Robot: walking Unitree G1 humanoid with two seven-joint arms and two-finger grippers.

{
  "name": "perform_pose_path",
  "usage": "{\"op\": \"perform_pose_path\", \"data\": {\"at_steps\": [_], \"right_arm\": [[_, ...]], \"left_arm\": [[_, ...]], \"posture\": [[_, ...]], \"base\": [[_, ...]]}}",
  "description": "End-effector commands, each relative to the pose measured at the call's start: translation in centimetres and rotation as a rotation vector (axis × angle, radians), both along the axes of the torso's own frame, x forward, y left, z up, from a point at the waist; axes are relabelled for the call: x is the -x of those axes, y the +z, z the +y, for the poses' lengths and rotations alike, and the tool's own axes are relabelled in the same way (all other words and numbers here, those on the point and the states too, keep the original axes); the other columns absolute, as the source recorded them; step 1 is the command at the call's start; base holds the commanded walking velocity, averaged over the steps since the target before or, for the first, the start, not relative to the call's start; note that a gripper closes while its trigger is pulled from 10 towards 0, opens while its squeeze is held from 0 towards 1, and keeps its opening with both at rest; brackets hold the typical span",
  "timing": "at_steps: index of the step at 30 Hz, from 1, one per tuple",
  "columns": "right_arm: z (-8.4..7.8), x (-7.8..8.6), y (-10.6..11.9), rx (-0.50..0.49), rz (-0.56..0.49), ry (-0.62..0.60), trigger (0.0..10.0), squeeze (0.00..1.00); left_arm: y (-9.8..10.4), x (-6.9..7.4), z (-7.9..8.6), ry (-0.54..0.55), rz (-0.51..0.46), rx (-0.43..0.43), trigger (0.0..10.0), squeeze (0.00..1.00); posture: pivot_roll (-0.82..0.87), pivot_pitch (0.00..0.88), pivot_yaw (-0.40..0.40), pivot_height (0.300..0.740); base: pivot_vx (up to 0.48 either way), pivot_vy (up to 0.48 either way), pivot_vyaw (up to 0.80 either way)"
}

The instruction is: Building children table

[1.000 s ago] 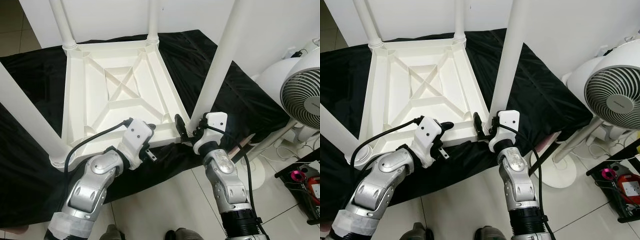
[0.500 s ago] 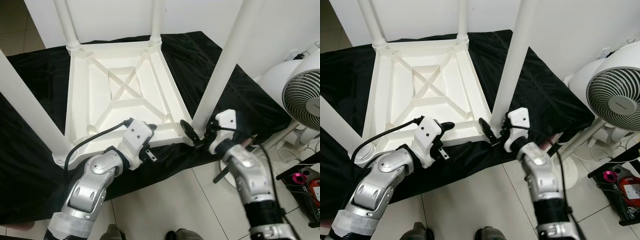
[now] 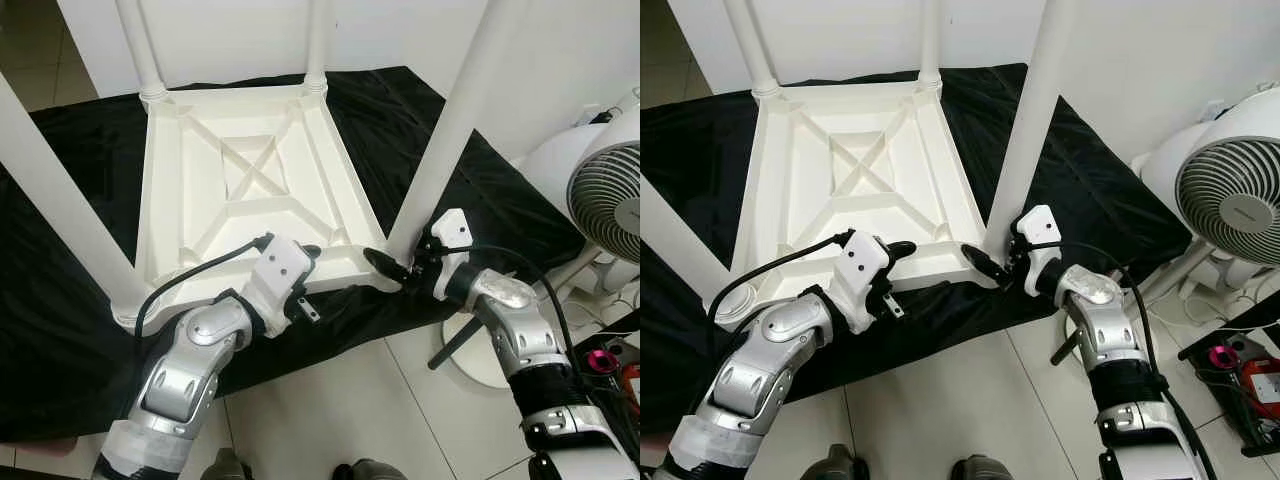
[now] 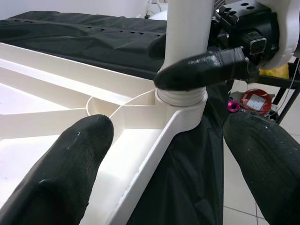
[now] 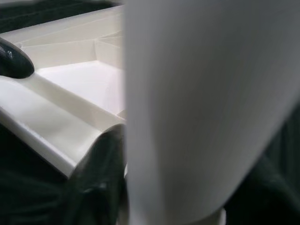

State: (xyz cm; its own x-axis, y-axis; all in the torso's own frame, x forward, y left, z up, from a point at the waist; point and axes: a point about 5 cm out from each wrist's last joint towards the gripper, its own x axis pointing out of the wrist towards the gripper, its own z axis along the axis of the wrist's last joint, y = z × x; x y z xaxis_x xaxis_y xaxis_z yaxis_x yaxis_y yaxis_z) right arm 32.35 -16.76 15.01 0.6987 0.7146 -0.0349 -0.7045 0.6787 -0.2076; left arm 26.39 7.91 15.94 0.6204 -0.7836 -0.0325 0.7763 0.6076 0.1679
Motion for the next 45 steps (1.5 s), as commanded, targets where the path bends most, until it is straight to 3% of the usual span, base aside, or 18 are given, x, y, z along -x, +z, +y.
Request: {"op": "perform_pose_path", "data": {"at_steps": [1, 5, 6, 10, 11, 14, 15, 19, 21, 23, 25, 30, 32, 35, 40, 41, 45], "right_arm": [[-0.1, 0.0, -0.4, 0.028, 0.011, 0.023, 0.0, 0.0], [-0.4, 0.2, -0.8, 0.028, 0.026, 0.027, 0.0, 0.0], [-0.4, 0.3, -1.0, 0.024, 0.028, 0.01, 8.7, 0.0], [-0.5, 0.3, -1.2, 0.019, 0.027, -0.01, 8.7, 0.0], [-0.1, 0.6, -1.2, -0.026, 0.023, -0.043, 10.0, 0.0], [0.1, 0.7, -1.2, -0.043, 0.017, -0.07, 10.0, 0.0], [0.3, 0.8, -1.2, -0.069, 0.017, -0.107, 10.0, 0.0], [0.7, 1.0, -1.1, -0.078, 0.0, -0.198, 10.0, 0.0], [1.7, 1.8, -1.4, -0.105, -0.009, -0.3, 10.0, 0.0], [1.7, 1.8, -1.4, -0.105, -0.009, -0.3, 10.0, 0.0], [2.6, 2.5, -1.7, -0.163, -0.004, -0.438, 10.0, 0.0], [2.9, 2.8, -2.0, -0.187, 0.014, -0.523, 10.0, 0.0], [3.8, 3.1, -2.1, -0.23, 0.011, -0.667, 10.0, 0.0], [5.1, 3.2, -2.1, -0.261, 0.028, -0.695, 10.0, 0.0], [5.8, 3.3, -2.0, -0.268, 0.04, -0.677, 10.0, 0.03], [5.8, 3.3, -1.9, -0.276, 0.042, -0.675, 10.0, 1.0], [5.3, 3.2, -1.7, -0.3, 0.045, -0.666, 10.0, 1.0]], "left_arm": [[-0.3, -0.2, -0.1, 0.024, 0.006, -0.004, 10.0, 0.0], [-0.3, -0.2, 0.0, 0.033, 0.005, -0.002, 10.0, 0.0], [-0.3, -0.2, 0.0, 0.035, 0.005, -0.002, 10.0, 0.0], [-0.4, -0.1, 0.1, 0.036, 0.005, -0.002, 10.0, 0.0], [-0.4, -0.1, 0.0, 0.036, 0.005, -0.002, 10.0, 0.0], [-0.4, -0.1, 0.0, 0.038, 0.004, -0.001, 10.0, 0.0], [-0.2, -0.2, 0.0, 0.046, 0.005, 0.007, 10.0, 0.0], [0.2, -0.4, 0.3, 0.065, 0.002, 0.014, 10.0, 0.0], [0.0, -0.5, 0.9, 0.08, 0.005, -0.001, 10.0, 0.0], [0.0, -0.5, 0.9, 0.08, 0.005, -0.001, 10.0, 0.0], [-0.2, -0.5, 1.3, 0.087, 0.008, -0.007, 10.0, 0.0], [-0.1, -0.5, 1.3, 0.085, 0.008, -0.007, 10.0, 0.0], [0.1, -0.7, 1.3, 0.084, 0.004, -0.006, 10.0, 0.0], [0.3, -0.9, 1.2, 0.076, 0.003, -0.007, 10.0, 0.0], [0.3, -0.9, 1.2, 0.07, 0.004, -0.009, 10.0, 0.0], [0.3, -0.9, 1.2, 0.067, 0.003, -0.012, 10.0, 0.0], [0.4, -1.0, 1.1, 0.065, 0.002, -0.008, 10.0, 0.0]], "posture": [[-0.08, 0.022, -0.011, 0.74], [-0.07, 0.011, -0.013, 0.74], [-0.07, 0.009, -0.015, 0.74], [-0.07, 0.008, -0.016, 0.74], [-0.07, 0.0, -0.039, 0.74], [-0.07, 0.0, -0.039, 0.74], [-0.06, 0.053, -0.05, 0.74], [-0.08, 0.075, -0.035, 0.74], [-0.08, 0.079, -0.041, 0.74], [-0.08, 0.079, -0.041, 0.74], [-0.09, 0.08, -0.034, 0.74], [-0.09, 0.078, -0.037, 0.74], [-0.1, 0.12, -0.015, 0.74], [-0.1, 0.117, -0.012, 0.74], [-0.1, 0.112, -0.01, 0.74], [-0.1, 0.109, -0.01, 0.74], [-0.1, 0.099, -0.009, 0.74]], "base": [[0.0, 0.0, 0.0], [0.0, 0.0, 0.0], [0.0, 0.0, 0.0], [0.0, 0.0, 0.0], [0.0, 0.0, 0.0], [0.0, 0.0, 0.0], [0.0, 0.0, 0.0], [0.0, 0.0, 0.0], [0.0, 0.0, 0.0], [0.0, 0.0, 0.0], [0.0, 0.0, 0.0], [0.0, 0.0, 0.0], [0.0, 0.0, 0.0], [0.0, 0.0, 0.0], [0.0, 0.0, 0.0], [0.0, 0.0, 0.0], [0.0, 0.0, 0.0]]}}
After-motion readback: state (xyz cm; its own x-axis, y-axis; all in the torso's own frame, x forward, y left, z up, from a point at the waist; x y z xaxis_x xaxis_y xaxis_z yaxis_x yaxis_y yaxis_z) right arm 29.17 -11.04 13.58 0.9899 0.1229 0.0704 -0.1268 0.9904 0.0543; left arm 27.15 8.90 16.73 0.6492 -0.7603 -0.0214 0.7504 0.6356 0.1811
